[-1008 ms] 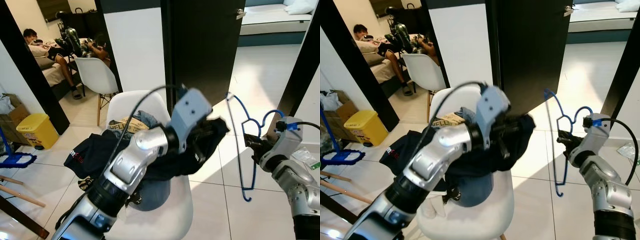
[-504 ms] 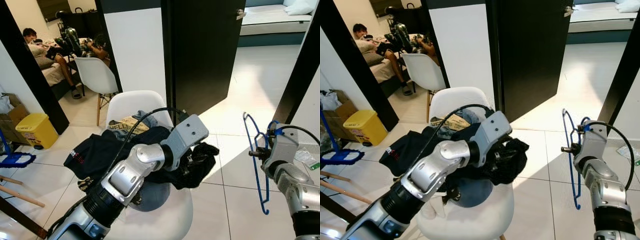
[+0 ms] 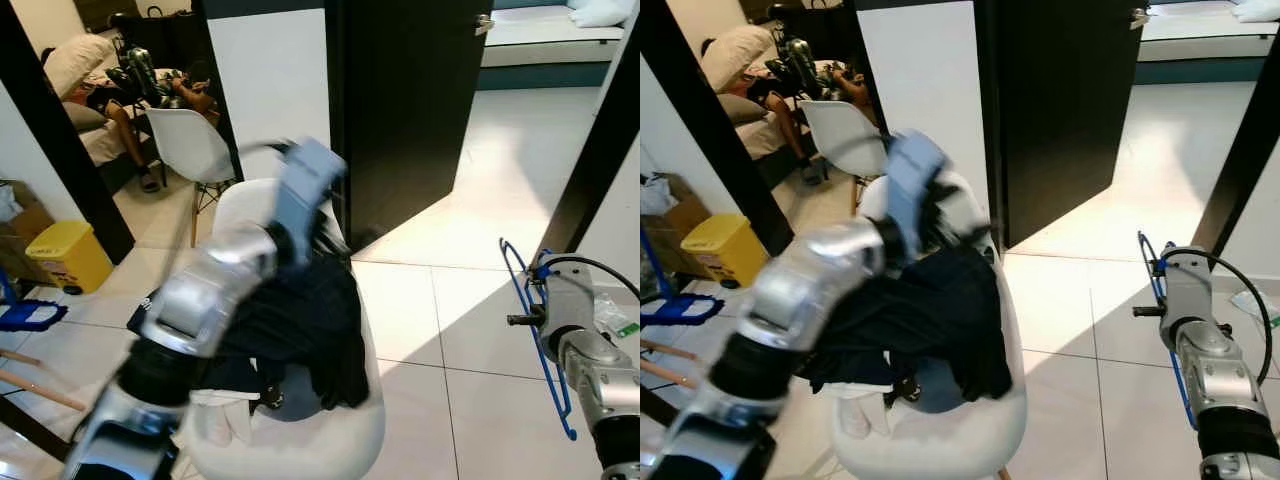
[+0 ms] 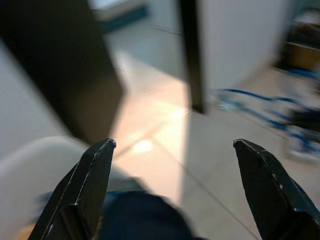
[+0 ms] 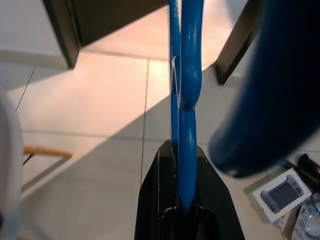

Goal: Hang hanger

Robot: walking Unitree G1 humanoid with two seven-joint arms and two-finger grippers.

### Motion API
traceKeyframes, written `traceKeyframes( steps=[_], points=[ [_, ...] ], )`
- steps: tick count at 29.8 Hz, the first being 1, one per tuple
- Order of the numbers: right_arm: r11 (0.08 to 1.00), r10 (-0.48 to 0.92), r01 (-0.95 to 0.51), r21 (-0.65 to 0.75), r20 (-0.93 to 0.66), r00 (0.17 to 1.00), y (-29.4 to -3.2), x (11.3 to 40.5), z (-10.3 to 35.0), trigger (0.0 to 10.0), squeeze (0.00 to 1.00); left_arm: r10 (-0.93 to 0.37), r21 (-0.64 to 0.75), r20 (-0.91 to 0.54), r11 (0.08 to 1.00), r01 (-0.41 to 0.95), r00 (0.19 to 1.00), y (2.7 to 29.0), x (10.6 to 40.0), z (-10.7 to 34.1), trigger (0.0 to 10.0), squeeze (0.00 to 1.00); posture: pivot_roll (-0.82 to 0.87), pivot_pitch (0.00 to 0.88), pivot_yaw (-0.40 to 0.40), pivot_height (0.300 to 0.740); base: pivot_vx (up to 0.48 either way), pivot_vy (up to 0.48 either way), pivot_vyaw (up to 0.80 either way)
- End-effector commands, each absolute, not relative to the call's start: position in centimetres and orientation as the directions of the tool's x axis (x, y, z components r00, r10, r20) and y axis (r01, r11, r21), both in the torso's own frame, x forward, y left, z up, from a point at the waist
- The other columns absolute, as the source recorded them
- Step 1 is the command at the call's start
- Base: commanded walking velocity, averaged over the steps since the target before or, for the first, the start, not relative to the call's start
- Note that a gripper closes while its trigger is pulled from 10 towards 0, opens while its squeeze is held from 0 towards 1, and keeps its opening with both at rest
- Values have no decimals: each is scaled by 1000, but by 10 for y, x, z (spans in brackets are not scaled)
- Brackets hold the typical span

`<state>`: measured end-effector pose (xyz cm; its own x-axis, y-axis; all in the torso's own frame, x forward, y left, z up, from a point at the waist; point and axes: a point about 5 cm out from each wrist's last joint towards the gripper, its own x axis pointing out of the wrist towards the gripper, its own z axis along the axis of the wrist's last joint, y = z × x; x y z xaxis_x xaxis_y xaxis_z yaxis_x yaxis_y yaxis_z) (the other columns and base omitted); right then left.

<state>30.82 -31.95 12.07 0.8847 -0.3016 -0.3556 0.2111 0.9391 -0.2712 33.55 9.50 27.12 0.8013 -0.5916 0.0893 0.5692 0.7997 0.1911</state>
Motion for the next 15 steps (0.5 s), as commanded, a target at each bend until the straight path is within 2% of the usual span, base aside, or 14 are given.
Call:
traceKeyframes(
  steps=[1,2,3,4,6,7,8,10,12,13,15],
  points=[
    [951,-277,222,-215,-275,921,-312,317,132,10000,0,-428,190,79,893,408,900,124,346,270,10000,1000,-30,0,47,740,0,0,0],
    [951,-277,222,-215,-275,921,-312,317,132,10000,0,-428,190,79,893,408,900,124,346,270,10000,1000,-30,0,47,740,0,0,0],
    [962,-251,215,-168,-241,938,-307,321,137,10000,0,-306,198,58,936,290,950,142,351,263,10000,1000,-30,0,47,740,0,0,0],
    [972,-218,191,-137,-219,951,-300,324,140,10000,0,-178,183,23,968,171,984,163,353,251,10000,106,-34,0,51,740,0,0,0],
    [972,-218,191,-137,-219,951,-300,324,140,10000,0,-178,183,23,968,171,984,163,353,251,10000,106,-34,0,51,740,0,0,0],
    [979,-186,163,-122,-207,961,-293,327,141,10000,0,-71,157,-14,985,73,997,180,351,240,10000,0,-31,0,48,740,0,0,0],
    [979,-186,163,-122,-207,961,-293,327,141,10000,0,-71,157,-14,985,73,997,180,351,240,10000,0,-31,0,48,740,0,0,0],
    [987,-130,104,-127,-224,966,-282,331,138,10000,0,141,81,-109,988,-133,984,211,331,211,10000,0,-19,0,39,740,0,0,0],
    [987,-130,104,-127,-224,966,-282,331,138,10000,0,141,81,-109,988,-133,984,211,331,211,10000,0,-19,0,39,740,0,0,0],
    [986,-112,78,-146,-239,965,-278,333,134,10000,0,239,35,-190,971,-237,952,224,315,190,10000,0,-13,0,36,740,0,0,0],
    [986,-111,75,-151,-241,964,-278,333,134,10000,0,256,19,-215,966,-258,942,226,310,184,10000,0,-13,0,36,740,0,0,0]
  ],
)
